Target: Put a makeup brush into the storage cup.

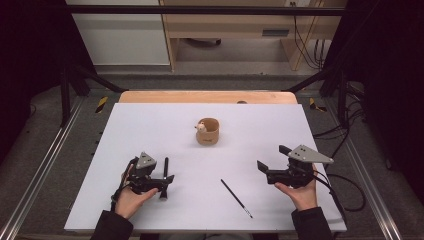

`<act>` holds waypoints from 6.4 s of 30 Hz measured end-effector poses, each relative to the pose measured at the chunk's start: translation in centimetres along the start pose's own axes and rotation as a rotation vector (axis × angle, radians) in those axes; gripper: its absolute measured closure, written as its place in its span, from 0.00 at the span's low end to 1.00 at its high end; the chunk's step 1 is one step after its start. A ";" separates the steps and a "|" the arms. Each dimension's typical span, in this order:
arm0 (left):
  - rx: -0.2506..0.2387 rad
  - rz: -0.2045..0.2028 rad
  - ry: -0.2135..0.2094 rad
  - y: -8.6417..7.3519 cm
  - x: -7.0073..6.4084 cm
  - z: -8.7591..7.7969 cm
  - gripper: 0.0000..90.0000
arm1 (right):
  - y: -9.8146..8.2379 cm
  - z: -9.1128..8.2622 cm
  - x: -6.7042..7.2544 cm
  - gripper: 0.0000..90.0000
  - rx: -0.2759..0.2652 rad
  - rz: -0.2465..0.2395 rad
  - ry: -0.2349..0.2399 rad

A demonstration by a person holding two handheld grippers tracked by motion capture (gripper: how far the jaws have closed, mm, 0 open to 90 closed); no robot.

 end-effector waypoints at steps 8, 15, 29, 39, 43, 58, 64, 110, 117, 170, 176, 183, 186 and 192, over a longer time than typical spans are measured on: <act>0.054 -0.003 0.004 -0.7 -0.1 0.9 0.30 | 0.0 0.0 0.0 0.08 0.004 0.000 -0.002; 0.088 -0.015 0.014 -1.0 -0.1 1.4 0.41 | -0.2 0.2 0.1 0.08 0.012 0.000 0.000; 0.109 -0.012 0.052 -1.2 0.1 1.6 0.60 | -0.3 0.3 0.1 0.07 0.018 0.000 0.002; 0.135 0.015 0.057 -1.3 0.0 1.4 0.68 | -0.3 0.3 0.1 0.07 0.019 -0.001 0.002; 0.140 0.014 0.051 -1.3 -0.1 1.4 0.70 | -0.4 0.4 0.2 0.07 0.024 -0.001 0.001; 0.150 0.043 0.030 -1.2 -0.6 1.3 0.80 | -0.4 0.5 0.2 0.07 0.028 -0.001 0.005; 0.155 0.055 0.027 -1.3 -0.6 1.3 0.85 | -0.4 0.5 0.2 0.07 0.029 -0.002 0.006; 0.372 0.206 -0.040 1.3 -0.7 1.2 0.46 | -0.3 0.4 0.3 0.07 0.034 -0.001 0.012; 0.415 0.214 -0.047 0.6 -0.9 1.7 0.56 | -0.3 0.4 0.3 0.07 0.036 -0.001 0.014; 0.370 0.258 -0.058 1.0 -1.0 0.6 0.87 | -0.4 0.4 0.2 0.07 0.050 -0.005 0.016; 0.321 0.254 -0.075 1.7 -1.2 -0.3 0.87 | -0.3 0.3 0.2 0.07 0.045 -0.005 0.015; 0.253 0.256 -0.109 2.7 -2.2 -1.3 0.87 | -0.2 0.2 0.2 0.07 0.044 -0.010 0.015; 0.242 0.268 -0.128 2.9 -2.6 -1.6 0.87 | -0.2 0.2 0.4 0.07 0.044 -0.011 0.022; 0.207 0.276 -0.148 3.4 -3.5 -2.2 0.87 | -0.1 0.3 0.8 0.07 0.052 -0.026 0.030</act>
Point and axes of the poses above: each handheld gripper's, and its own axes: z roughly forward along the jaws, y roughly out of its top, x roughly to its left, the point moved 8 cm from there along z, roughly forward along the jaws, and after that the axes turned 5 degrees about y, right-handed, at the moved point
